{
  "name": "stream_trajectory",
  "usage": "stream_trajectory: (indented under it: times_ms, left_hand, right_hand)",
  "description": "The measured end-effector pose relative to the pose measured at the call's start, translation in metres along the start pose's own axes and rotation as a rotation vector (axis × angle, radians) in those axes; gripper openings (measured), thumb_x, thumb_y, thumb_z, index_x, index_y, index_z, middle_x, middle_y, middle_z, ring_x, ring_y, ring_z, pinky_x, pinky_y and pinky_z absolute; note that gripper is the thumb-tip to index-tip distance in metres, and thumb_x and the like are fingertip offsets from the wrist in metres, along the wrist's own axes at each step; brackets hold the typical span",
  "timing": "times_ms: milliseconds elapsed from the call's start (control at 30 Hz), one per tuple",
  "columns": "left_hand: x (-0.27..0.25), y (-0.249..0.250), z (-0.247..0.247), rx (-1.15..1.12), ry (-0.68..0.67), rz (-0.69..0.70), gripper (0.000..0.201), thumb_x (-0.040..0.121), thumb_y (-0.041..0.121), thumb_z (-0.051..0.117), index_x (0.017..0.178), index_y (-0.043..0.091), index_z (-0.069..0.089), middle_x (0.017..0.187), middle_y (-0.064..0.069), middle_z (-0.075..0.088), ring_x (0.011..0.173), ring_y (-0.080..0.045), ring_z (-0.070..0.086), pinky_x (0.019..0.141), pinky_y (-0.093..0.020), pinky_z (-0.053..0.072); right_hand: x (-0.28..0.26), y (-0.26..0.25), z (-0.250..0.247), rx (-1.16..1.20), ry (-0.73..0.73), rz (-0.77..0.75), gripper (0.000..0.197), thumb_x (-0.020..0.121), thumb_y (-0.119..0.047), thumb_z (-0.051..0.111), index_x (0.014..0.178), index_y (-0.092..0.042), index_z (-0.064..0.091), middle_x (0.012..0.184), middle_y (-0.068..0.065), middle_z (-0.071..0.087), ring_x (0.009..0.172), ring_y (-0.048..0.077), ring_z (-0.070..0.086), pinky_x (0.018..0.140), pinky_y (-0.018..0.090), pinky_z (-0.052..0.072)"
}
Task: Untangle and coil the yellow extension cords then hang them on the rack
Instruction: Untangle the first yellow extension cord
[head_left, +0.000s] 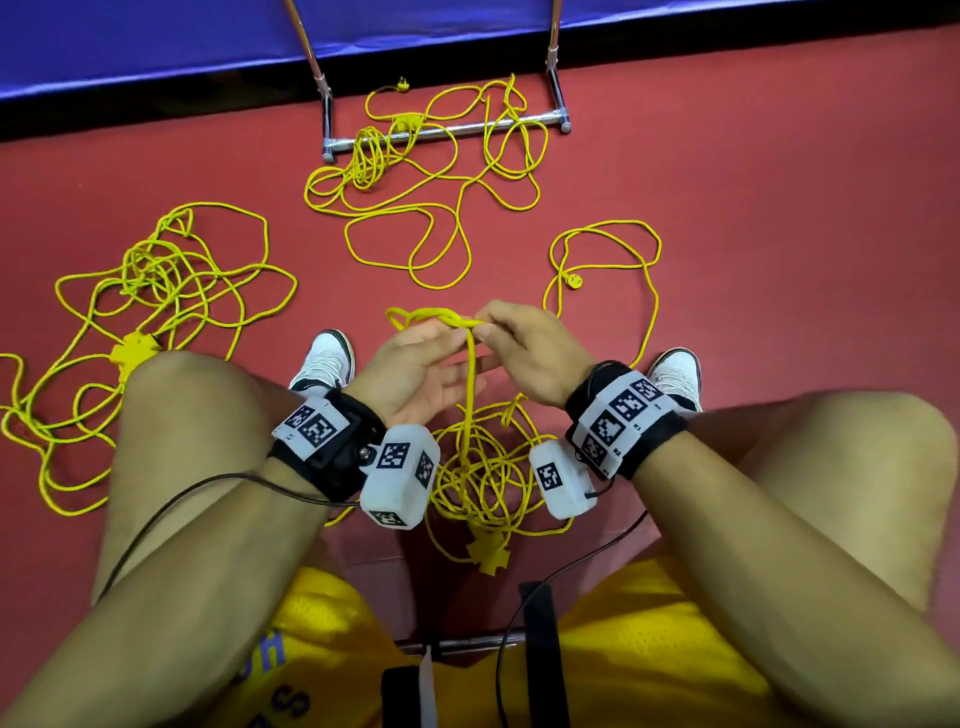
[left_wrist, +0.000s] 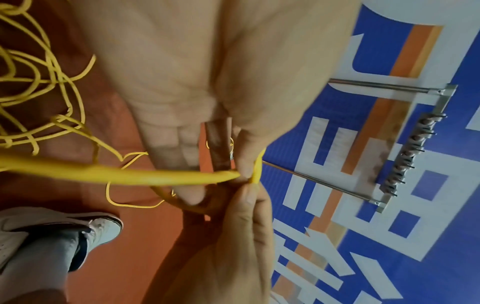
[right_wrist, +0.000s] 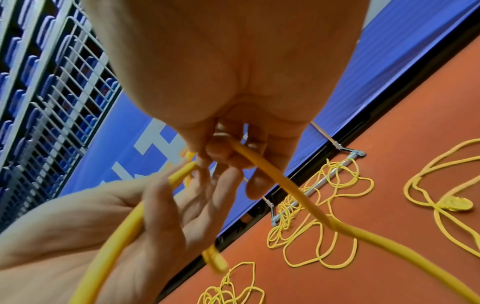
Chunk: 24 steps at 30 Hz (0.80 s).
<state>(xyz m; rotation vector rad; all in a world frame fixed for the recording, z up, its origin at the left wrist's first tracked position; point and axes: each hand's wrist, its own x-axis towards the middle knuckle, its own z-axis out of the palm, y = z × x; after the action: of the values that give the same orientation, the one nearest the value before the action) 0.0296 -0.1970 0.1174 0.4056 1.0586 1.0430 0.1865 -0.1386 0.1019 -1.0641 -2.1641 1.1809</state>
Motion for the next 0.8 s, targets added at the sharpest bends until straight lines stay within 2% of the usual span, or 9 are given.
stream_trajectory:
  times_ms: [67, 133, 267, 367, 433, 500, 600, 700, 800]
  left_hand:
    - [-0.001, 0.001, 0.004, 0.034, 0.042, 0.014, 0.006, 0.095, 0.008, 0.053, 0.094, 0.011, 0.059, 0.098, -0.005, 0.072, 0.076, -0.017, 0.067, 0.054, -0.023, 0.053]
    - [0.003, 0.003, 0.002, 0.162, 0.135, 0.046, 0.01, 0.098, 0.005, 0.053, 0.094, 0.01, 0.061, 0.094, -0.002, 0.073, 0.057, -0.007, 0.054, 0.041, -0.015, 0.035]
    - [0.013, 0.009, -0.02, 0.325, 0.351, 0.128, 0.013, 0.096, -0.002, 0.054, 0.092, 0.008, 0.062, 0.084, -0.004, 0.069, 0.052, -0.006, 0.039, 0.038, -0.015, 0.028]
    - [0.017, 0.02, -0.046, 0.296, 0.55, 0.193, 0.011, 0.096, -0.003, 0.054, 0.098, 0.006, 0.061, 0.081, -0.005, 0.064, 0.054, -0.009, 0.038, 0.037, -0.016, 0.03]
    - [0.016, 0.025, -0.055, 0.246, 0.585, 0.249, 0.011, 0.097, -0.001, 0.054, 0.099, 0.008, 0.06, 0.082, -0.004, 0.066, 0.055, -0.008, 0.039, 0.039, -0.017, 0.031]
    - [0.013, 0.023, -0.053, 0.199, 0.546, 0.278, 0.014, 0.097, -0.001, 0.054, 0.097, 0.012, 0.058, 0.083, -0.003, 0.068, 0.056, -0.008, 0.04, 0.04, -0.017, 0.031]
    - [0.008, 0.018, -0.035, 0.085, 0.351, 0.264, 0.015, 0.097, -0.003, 0.05, 0.098, 0.011, 0.056, 0.081, 0.0, 0.07, 0.054, -0.007, 0.043, 0.043, -0.016, 0.032]
    - [0.004, 0.018, -0.02, -0.017, 0.228, 0.272, 0.017, 0.098, -0.003, 0.048, 0.095, 0.012, 0.056, 0.084, -0.003, 0.069, 0.055, -0.007, 0.047, 0.048, -0.017, 0.036]
    - [0.005, 0.023, -0.016, -0.039, 0.245, 0.314, 0.018, 0.097, -0.004, 0.049, 0.091, 0.012, 0.056, 0.082, -0.003, 0.071, 0.056, -0.007, 0.052, 0.05, -0.018, 0.041]
  right_hand:
    - [0.0, -0.003, -0.002, -0.032, 0.036, -0.018, 0.026, 0.098, -0.024, 0.043, 0.092, -0.006, 0.061, 0.077, -0.005, 0.063, 0.079, 0.025, 0.062, 0.078, 0.042, 0.048]
    - [0.001, -0.004, -0.006, -0.112, 0.122, -0.013, 0.031, 0.097, -0.028, 0.037, 0.092, -0.006, 0.059, 0.076, 0.0, 0.061, 0.081, 0.034, 0.06, 0.077, 0.044, 0.045]
    - [0.008, 0.011, -0.039, -0.189, 0.501, 0.109, 0.034, 0.099, -0.021, 0.034, 0.096, -0.001, 0.061, 0.093, 0.02, 0.066, 0.089, 0.04, 0.061, 0.079, 0.044, 0.036]
    - [0.009, 0.045, -0.088, -0.099, 0.83, 0.411, 0.036, 0.099, -0.017, 0.036, 0.098, 0.006, 0.064, 0.101, 0.027, 0.065, 0.098, 0.041, 0.059, 0.085, 0.044, 0.035]
    - [0.009, 0.064, -0.109, 0.063, 0.903, 0.606, 0.04, 0.088, -0.028, 0.042, 0.093, 0.0, 0.069, 0.091, 0.022, 0.066, 0.09, 0.035, 0.061, 0.085, 0.044, 0.043]
    - [0.009, 0.068, -0.106, 0.129, 0.857, 0.708, 0.039, 0.085, -0.031, 0.046, 0.099, -0.005, 0.071, 0.092, 0.017, 0.067, 0.091, 0.029, 0.062, 0.086, 0.041, 0.046]
    - [0.008, 0.057, -0.07, -0.04, 0.644, 0.701, 0.042, 0.09, -0.029, 0.055, 0.126, -0.009, 0.06, 0.124, 0.019, 0.062, 0.118, 0.033, 0.055, 0.099, 0.037, 0.039]
    - [0.012, 0.033, -0.032, 0.055, 0.37, 0.529, 0.029, 0.09, -0.041, 0.042, 0.101, -0.029, 0.065, 0.105, 0.007, 0.061, 0.103, 0.027, 0.055, 0.095, 0.044, 0.041]
    - [0.016, 0.015, -0.012, 0.575, 0.314, 0.594, 0.036, 0.103, -0.018, 0.03, 0.088, -0.017, 0.064, 0.081, 0.011, 0.069, 0.08, 0.027, 0.069, 0.081, 0.037, 0.055]
